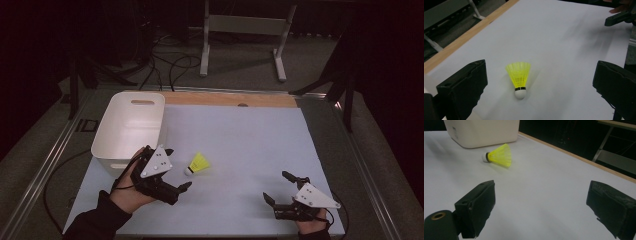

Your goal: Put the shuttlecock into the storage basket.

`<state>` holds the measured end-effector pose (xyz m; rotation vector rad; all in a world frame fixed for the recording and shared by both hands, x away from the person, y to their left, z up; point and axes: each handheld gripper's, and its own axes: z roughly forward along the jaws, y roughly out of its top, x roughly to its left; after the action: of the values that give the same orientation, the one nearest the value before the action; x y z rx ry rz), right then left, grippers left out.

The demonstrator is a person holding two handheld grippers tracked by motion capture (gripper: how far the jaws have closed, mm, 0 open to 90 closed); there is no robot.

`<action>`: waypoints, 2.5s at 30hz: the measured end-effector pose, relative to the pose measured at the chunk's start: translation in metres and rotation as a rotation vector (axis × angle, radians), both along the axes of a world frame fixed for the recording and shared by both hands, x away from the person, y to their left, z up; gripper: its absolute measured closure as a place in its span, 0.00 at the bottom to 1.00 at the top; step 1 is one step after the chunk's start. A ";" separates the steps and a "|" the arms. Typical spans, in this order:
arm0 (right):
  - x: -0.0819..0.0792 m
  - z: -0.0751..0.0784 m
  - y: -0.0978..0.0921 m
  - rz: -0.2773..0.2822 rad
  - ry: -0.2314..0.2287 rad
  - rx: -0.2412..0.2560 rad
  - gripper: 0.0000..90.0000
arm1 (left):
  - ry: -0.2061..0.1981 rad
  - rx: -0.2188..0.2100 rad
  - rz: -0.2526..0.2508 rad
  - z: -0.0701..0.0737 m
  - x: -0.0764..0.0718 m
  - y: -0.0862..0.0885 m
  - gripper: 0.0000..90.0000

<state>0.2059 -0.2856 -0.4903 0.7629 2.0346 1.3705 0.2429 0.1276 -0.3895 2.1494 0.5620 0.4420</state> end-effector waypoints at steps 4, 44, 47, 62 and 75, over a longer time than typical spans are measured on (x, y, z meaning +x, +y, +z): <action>-0.001 0.001 0.000 0.000 0.003 -0.001 0.10 | 0.019 0.013 -0.004 -0.006 0.006 -0.006 0.00; -0.001 0.001 0.000 0.014 -0.006 -0.007 0.10 | 0.183 0.139 0.082 -0.092 0.051 -0.033 0.03; -0.002 0.001 0.000 0.014 -0.004 -0.002 0.10 | 0.199 0.149 0.085 -0.099 0.054 -0.032 0.04; -0.001 0.001 0.000 0.013 -0.003 -0.002 0.10 | 0.224 0.224 0.145 -0.116 0.059 -0.039 0.19; -0.001 0.001 0.000 0.011 -0.004 -0.006 0.10 | 0.246 0.256 0.183 -0.121 0.065 -0.040 0.43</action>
<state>0.2048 -0.2855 -0.4893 0.7473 2.0417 1.3707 0.3077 0.0875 -0.5107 2.4260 0.8860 0.3664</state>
